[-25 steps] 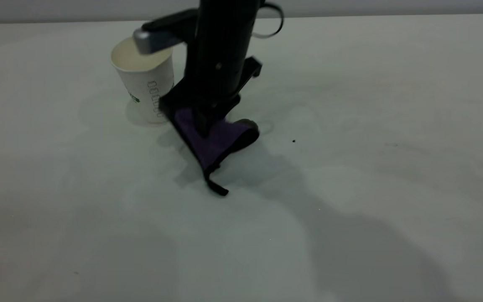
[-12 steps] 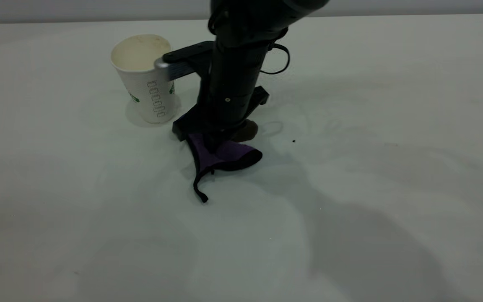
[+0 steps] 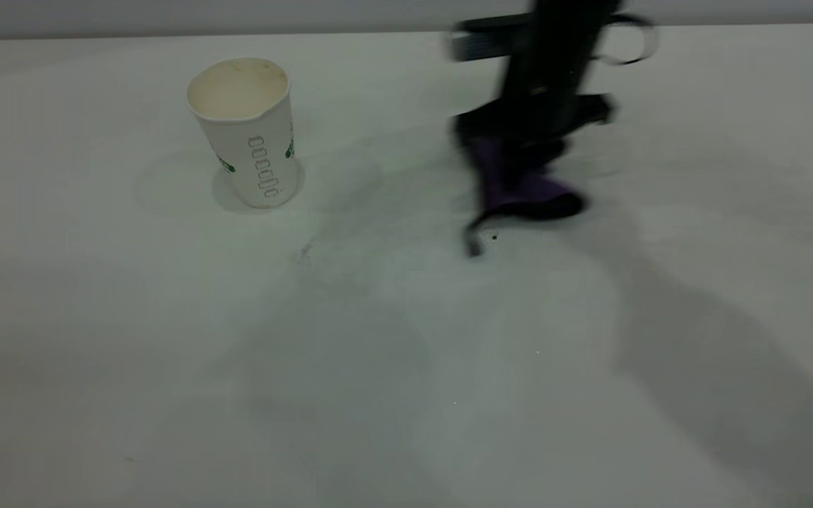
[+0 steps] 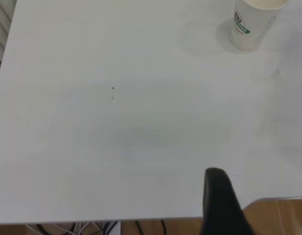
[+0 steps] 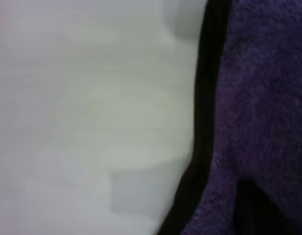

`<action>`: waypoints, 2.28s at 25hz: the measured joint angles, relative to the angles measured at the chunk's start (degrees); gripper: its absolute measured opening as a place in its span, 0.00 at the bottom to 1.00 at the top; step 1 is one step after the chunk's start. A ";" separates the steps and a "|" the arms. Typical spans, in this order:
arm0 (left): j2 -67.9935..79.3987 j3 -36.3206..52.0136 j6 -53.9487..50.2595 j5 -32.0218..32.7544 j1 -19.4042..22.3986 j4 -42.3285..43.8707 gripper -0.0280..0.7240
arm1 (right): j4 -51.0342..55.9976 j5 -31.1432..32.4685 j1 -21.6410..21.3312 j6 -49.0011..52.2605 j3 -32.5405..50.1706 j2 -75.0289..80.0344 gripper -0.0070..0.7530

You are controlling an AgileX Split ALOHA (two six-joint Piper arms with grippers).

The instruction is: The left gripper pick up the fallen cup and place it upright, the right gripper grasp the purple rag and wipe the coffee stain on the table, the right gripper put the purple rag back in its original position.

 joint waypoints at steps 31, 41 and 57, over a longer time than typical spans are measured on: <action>0.00 0.00 0.00 0.00 0.00 0.00 0.67 | -3.67 30.06 -13.46 -10.30 14.02 -58.24 0.96; 0.00 0.00 0.00 0.00 0.00 0.00 0.67 | -3.29 30.62 -12.82 -10.74 46.44 -83.60 0.95; 0.00 0.00 0.00 0.00 0.00 0.00 0.67 | -3.28 23.83 -15.74 -9.68 79.40 -132.32 0.89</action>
